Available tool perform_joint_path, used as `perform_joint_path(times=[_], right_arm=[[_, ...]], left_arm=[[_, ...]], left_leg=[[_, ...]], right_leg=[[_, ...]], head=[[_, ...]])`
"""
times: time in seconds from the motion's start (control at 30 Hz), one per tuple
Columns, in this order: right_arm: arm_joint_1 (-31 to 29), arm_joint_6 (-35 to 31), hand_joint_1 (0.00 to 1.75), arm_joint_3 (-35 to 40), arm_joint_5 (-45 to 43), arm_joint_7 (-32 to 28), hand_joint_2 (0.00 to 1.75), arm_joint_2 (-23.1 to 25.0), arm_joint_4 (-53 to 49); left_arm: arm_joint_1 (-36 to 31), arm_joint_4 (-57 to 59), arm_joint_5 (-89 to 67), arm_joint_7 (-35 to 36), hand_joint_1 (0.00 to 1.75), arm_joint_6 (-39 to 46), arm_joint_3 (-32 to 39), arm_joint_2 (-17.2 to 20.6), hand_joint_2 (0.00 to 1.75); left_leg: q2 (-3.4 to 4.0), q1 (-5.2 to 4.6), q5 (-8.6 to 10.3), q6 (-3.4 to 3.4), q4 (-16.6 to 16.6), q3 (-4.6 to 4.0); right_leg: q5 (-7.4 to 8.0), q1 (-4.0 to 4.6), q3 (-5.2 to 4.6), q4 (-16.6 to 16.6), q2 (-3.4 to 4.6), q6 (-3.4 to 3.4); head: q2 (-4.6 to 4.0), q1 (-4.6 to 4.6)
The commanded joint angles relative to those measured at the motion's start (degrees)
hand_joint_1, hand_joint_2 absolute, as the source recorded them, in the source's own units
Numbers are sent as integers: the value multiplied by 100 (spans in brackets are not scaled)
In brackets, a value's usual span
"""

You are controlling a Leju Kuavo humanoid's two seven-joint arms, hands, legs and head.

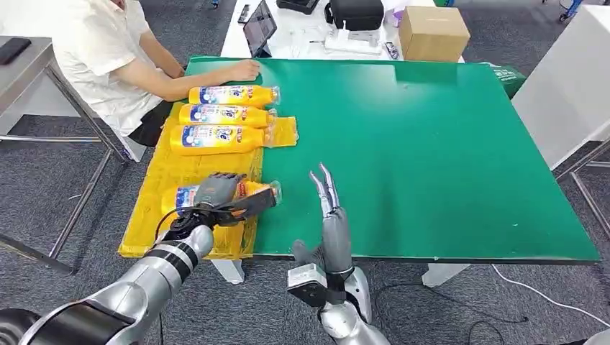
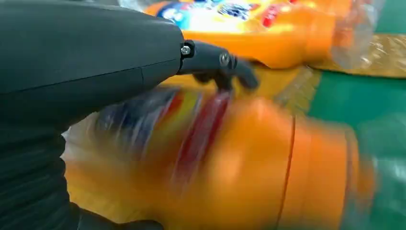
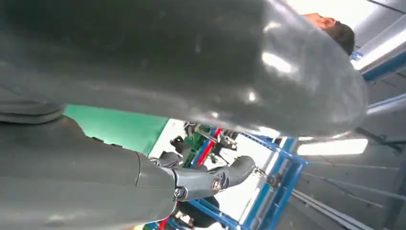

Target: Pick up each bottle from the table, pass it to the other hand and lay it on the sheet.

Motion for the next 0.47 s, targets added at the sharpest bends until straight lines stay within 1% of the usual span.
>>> perform_joint_path(times=[0.03, 0.13, 0.17, 0.2, 0.23, 0.3, 0.33, 0.37, 0.4, 0.43, 0.47], right_arm=[[-233, -4, 0, 137, -113, -18, 0, -294, 325], [-233, -4, 0, 137, -113, -18, 0, -294, 325], [-250, -54, 0, 171, -117, -18, 0, -314, 336], [-262, -115, 0, 174, -158, -18, 0, -332, 341], [-273, -163, 0, 164, -156, -18, 0, -354, 345], [-263, -164, 0, 119, -170, -18, 0, -363, 319], [-263, -164, 0, 119, -170, -18, 0, -363, 319], [-263, -164, 0, 119, -170, -18, 0, -363, 319], [-263, -164, 0, 119, -170, -18, 0, -363, 319], [-263, -164, 0, 119, -170, -18, 0, -363, 319], [-240, -164, 0, 80, -137, -18, 0, -361, 295]], left_arm=[[-165, 255, 93, -367, 0, -536, -367, -149, 175], [-165, 255, 93, -367, 0, -536, -367, -149, 175], [-154, 236, 196, -490, 0, -686, -366, -151, 175], [-132, 198, 291, -599, 0, -734, -368, -172, 175], [-93, 140, 374, -686, 0, -716, -358, -200, 175], [-36, 60, 393, -728, 0, -593, -403, -216, 175], [-36, 60, 393, -728, 0, -593, -403, -216, 175], [-36, 60, 393, -728, 0, -593, -403, -216, 175], [-36, 60, 393, -728, 0, -593, -403, -216, 175], [-36, 60, 393, -728, 0, -593, -403, -216, 175], [49, -78, 397, -770, 0, -375, -434, -219, 175]], left_leg=[[2, 0, -10, 12, -3, 23], [3, -1, -9, 9, -4, 18], [6, 2, -12, 11, -4, 25], [8, 1, -9, 9, -3, 15], [12, 0, -12, 11, -4, 23], [6, 1, -6, 7, -4, 7], [10, 3, -13, 14, -7, 34], [3, -1, -7, 9, -4, 10], [7, 0, -11, 12, -4, 19], [9, -1, -9, 10, -2, 11], [10, 0, -7, 7, -2, 3]], right_leg=[[-9, 5, 28, -9, -8, -13], [-7, 4, 21, -6, -5, -13], [-9, 8, 30, -8, -4, -18], [-4, 6, 17, -7, 1, -14], [-6, 6, 24, -6, 2, -19], [-2, 4, 8, -7, -1, -10], [-7, 11, 36, -12, -4, -24], [-4, 3, 11, -7, -4, -11], [-6, 6, 21, -9, -2, -15], [-4, 3, 11, -6, 2, -11], [-1, 3, 3, -5, 4, -7]], head=[[0, 0], [0, 2], [0, 2], [0, 2], [0, 0], [0, 2], [0, 0], [0, 0], [0, 2], [0, 2], [0, 2]])
